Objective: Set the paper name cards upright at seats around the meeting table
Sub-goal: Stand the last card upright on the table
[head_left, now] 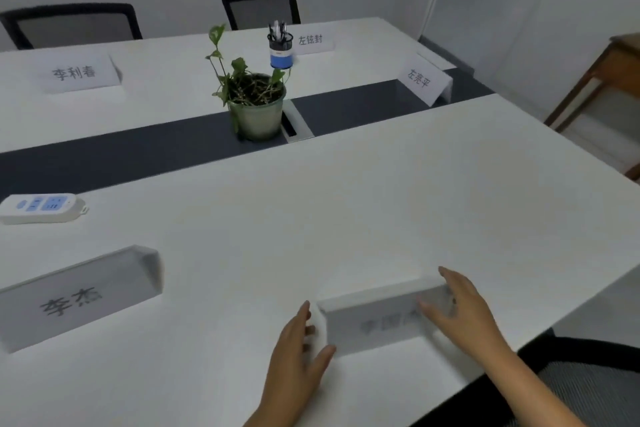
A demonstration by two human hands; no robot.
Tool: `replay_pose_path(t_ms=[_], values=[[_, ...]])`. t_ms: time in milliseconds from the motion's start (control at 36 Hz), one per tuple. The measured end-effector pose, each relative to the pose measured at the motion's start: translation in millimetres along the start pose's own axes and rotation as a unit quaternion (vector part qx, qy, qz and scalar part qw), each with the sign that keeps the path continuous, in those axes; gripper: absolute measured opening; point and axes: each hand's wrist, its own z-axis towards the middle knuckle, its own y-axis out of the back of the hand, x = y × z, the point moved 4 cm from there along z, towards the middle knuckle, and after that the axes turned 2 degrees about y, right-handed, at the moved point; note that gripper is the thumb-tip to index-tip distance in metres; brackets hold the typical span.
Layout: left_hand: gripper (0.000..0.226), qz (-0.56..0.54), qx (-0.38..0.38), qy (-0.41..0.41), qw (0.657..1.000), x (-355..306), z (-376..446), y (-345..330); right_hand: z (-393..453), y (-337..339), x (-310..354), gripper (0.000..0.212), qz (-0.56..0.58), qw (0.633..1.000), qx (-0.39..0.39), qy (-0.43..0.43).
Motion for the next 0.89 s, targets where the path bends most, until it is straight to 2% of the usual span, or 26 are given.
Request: replay_pose_path(t_ms=[56, 167, 222, 278, 389, 528, 722, 833, 889], values=[[0.055, 0.002, -0.031, 0.009, 0.999, -3.7, 9.0, -17.1, 11.0, 4.9, -9.4, 0.07, 0.04, 0.999, 0.02, -0.012], [0.056, -0.004, -0.125, 0.025, 0.992, -7.9, 18.3, -28.2, 31.8, 12.1, -31.6, 0.059, 0.099, 0.99, 0.083, -0.057], [0.043, 0.023, -0.139, 0.018, 0.99, -19.4, 24.7, -34.9, 47.4, 22.6, -40.1, 0.047, 0.127, 0.989, 0.059, -0.04], [0.041, 0.046, -0.149, -0.008, 0.988, -35.6, 37.4, -44.7, 70.0, 38.8, -43.8, 0.039, 0.149, 0.989, 0.008, -0.012], [0.025, 0.059, -0.146, -0.016, 0.987, -62.5, 81.5, -70.4, 126.0, 70.1, -39.1, 0.035, 0.176, 0.982, -0.052, 0.044], [0.025, 0.05, -0.179, -0.011, 0.982, -92.7, 148.9, -91.3, 189.9, 83.3, -39.0, 0.037, 0.22, 0.969, -0.096, 0.066], [0.028, 0.026, -0.22, 0.004, 0.975, -99.5, 207.2, -99.8, 255.5, 68.1, -44.9, 0.041, 0.274, 0.957, -0.087, 0.04], [0.049, 0.023, -0.17, 0.036, 0.984, -90.1, 221.7, -112.5, 266.5, 53.3, -52.9, 0.051, 0.286, 0.957, -0.043, 0.013], [0.055, 0.044, -0.147, 0.059, 0.986, -77.6, 216.5, -121.3, 260.8, 44.4, -64.4, 0.045, 0.267, 0.963, -0.038, 0.01]])
